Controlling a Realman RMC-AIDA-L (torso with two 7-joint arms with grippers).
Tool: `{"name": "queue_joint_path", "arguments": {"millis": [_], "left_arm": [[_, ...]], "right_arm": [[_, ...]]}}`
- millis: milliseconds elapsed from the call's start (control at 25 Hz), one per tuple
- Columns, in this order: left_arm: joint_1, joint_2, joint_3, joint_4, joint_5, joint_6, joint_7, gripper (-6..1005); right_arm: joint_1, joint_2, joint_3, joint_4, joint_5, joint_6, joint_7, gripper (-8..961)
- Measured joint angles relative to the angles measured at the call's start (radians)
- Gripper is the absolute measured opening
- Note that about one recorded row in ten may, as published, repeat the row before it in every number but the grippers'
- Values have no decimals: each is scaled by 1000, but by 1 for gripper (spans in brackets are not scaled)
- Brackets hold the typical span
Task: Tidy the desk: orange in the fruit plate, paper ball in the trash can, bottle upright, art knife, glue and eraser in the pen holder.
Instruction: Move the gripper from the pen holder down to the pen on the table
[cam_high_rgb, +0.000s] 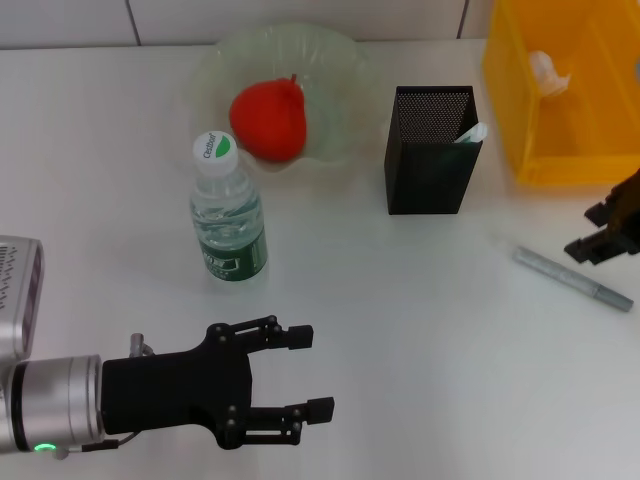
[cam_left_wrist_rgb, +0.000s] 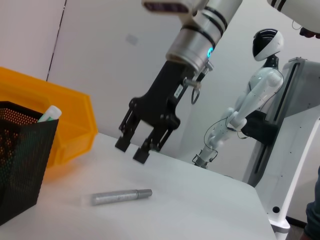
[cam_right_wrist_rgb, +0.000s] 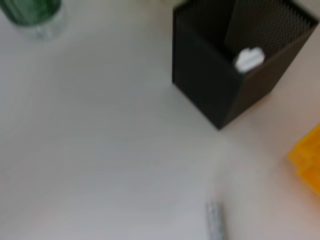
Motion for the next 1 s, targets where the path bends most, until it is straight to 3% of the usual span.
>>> {"name": "queue_joint_path", "arguments": {"millis": [240,600,800,1000], "left_arm": [[-11,0,0,-3,3,0,-1,829],[-12,-1,0,-4,4,-7,-1,829],[-9,-1,0,-5,4,-10,-1,829],[-9,-1,0,-5,4,-12,-1,829]], "right_arm": [[18,0,-102,170,-24,115,19,523],[39,0,-124,249,-28,199,20,514],[47,0,-133,285,-40,235,20,334],[57,1,-147,320,-42,263,20,333]]}}
